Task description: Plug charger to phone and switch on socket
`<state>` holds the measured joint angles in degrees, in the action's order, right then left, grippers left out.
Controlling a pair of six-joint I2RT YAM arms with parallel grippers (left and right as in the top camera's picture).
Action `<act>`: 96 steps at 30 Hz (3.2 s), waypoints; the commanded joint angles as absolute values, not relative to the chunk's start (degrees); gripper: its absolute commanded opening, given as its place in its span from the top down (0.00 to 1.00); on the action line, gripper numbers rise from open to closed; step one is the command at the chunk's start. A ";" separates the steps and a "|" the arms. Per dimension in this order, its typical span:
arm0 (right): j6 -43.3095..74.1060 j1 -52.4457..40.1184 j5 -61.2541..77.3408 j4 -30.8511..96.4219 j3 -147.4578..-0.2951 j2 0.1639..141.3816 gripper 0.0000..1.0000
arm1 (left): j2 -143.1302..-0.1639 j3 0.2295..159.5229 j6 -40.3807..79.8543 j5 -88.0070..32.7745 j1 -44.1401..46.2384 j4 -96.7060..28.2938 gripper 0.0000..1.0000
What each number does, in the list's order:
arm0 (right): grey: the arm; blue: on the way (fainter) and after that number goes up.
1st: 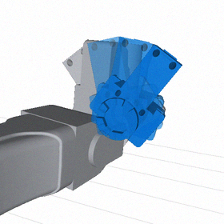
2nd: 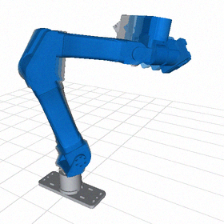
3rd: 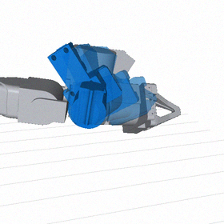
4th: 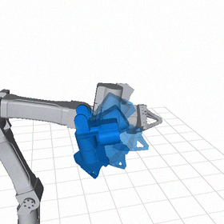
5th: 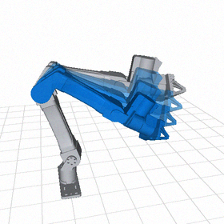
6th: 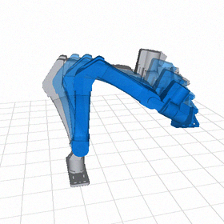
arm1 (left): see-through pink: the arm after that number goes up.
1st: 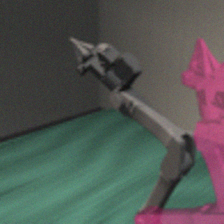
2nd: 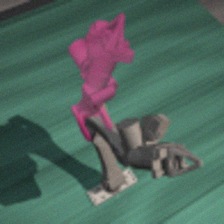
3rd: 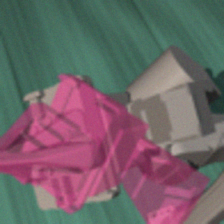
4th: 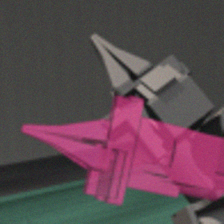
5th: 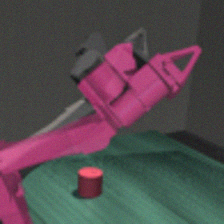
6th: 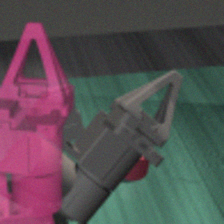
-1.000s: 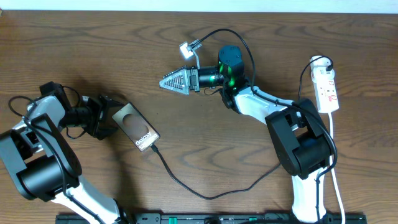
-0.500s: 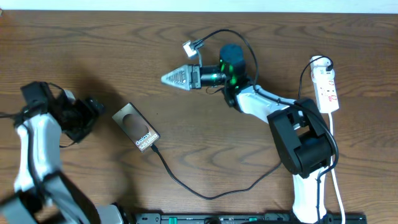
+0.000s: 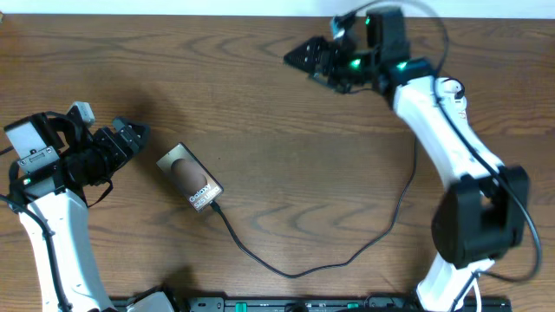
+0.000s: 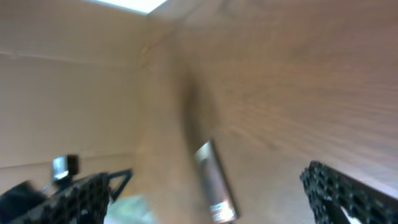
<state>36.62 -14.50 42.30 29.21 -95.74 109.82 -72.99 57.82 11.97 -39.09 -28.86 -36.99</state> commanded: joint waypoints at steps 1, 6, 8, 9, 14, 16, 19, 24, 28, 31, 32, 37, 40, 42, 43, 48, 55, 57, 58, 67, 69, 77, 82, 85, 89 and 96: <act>23.70 -14.13 18.81 38.26 -105.84 103.02 0.01 | -72.86 58.15 11.16 -39.88 -28.91 -36.82 0.09; 21.56 -7.27 10.39 48.38 -115.02 100.82 0.01 | -72.86 58.15 10.48 -39.44 -28.91 -36.86 0.09; 20.27 -1.26 13.43 51.64 -117.25 100.88 0.01 | -72.88 58.15 10.20 -39.42 -28.91 -36.86 0.09; 19.07 1.69 16.12 52.29 -117.40 100.88 0.01 | -72.88 58.15 10.04 -39.42 -28.91 -36.84 0.09; 14.17 17.12 32.64 54.92 -117.38 102.74 0.01 | -72.90 58.15 9.63 -39.42 -28.91 -36.84 0.09; 11.29 22.79 40.75 55.51 -117.40 104.42 0.01 | -72.97 58.15 9.63 -39.42 -28.91 -36.84 0.09; 6.26 31.29 49.91 58.11 -117.40 109.03 0.01 | -72.97 58.15 9.65 -39.44 -28.91 -36.82 0.09; -3.42 35.11 49.65 64.14 -117.38 115.39 0.01 | -72.97 58.15 9.65 -39.44 -28.91 -36.84 0.09; -11.38 34.68 47.42 69.14 -117.38 120.07 0.01 | -72.97 58.15 9.69 -39.44 -28.91 -36.84 0.09; -14.24 33.52 41.58 70.81 -117.38 123.24 0.01 | -72.97 58.15 9.69 -39.44 -28.91 -36.91 0.09; -14.24 33.04 38.83 71.02 -117.38 124.46 0.01 | -72.97 58.15 9.69 -39.44 -28.91 -37.04 0.09; -16.40 31.22 34.46 72.99 -117.38 129.05 0.01 | -72.97 58.15 9.72 -39.44 -28.91 -37.23 0.09; -16.60 30.00 33.69 73.28 -117.36 131.66 0.01 | -72.97 58.15 10.81 -39.44 -28.91 -37.21 0.09; -16.82 29.65 33.52 73.17 -117.36 133.01 0.01 | -72.97 58.15 10.79 -39.44 -28.91 -37.21 0.09; -16.80 29.52 33.52 73.12 -117.36 133.58 0.01 | -72.97 58.15 10.79 -39.44 -28.91 -37.21 0.09; -16.82 29.12 33.76 73.10 -117.34 135.09 0.01 | -72.97 58.15 10.79 -39.44 -28.91 -37.21 0.09; -19.16 28.77 35.09 72.84 -117.32 135.09 0.01 | -72.97 58.15 10.79 -39.44 -28.91 -37.21 0.09; -19.18 28.77 35.44 72.71 -117.32 135.09 0.01 | -72.97 58.15 10.79 -39.42 -28.91 -37.21 0.09; -19.64 28.75 35.92 72.66 -117.30 135.13 0.01 | -72.97 58.15 10.79 -39.42 -28.91 -37.17 0.09; -21.21 27.92 41.10 70.15 -117.16 135.13 0.01 | -72.97 58.15 10.76 -39.42 -28.91 -36.86 0.09; -20.82 27.44 41.06 69.78 -117.16 135.13 0.01 | -72.97 58.15 10.79 -39.42 -28.91 -36.86 0.09; -15.92 26.22 35.05 68.12 -117.16 135.13 0.01 | -72.97 58.15 10.79 -39.42 -28.91 -36.86 0.09; -15.00 26.15 33.34 68.29 -117.14 135.13 0.01 | -72.97 58.15 10.79 -39.44 -28.91 -36.86 0.09; -15.00 26.13 33.34 68.18 -117.14 135.13 0.01 | -72.97 58.15 10.79 -39.44 -28.91 -36.86 0.09; -15.00 26.13 33.34 67.61 -116.25 135.13 0.01 | -72.97 58.15 10.76 -39.44 -28.91 -36.84 0.09; -13.30 26.13 37.08 65.21 -112.73 135.13 0.01 | -72.97 58.15 10.76 -39.44 -28.91 -36.82 0.09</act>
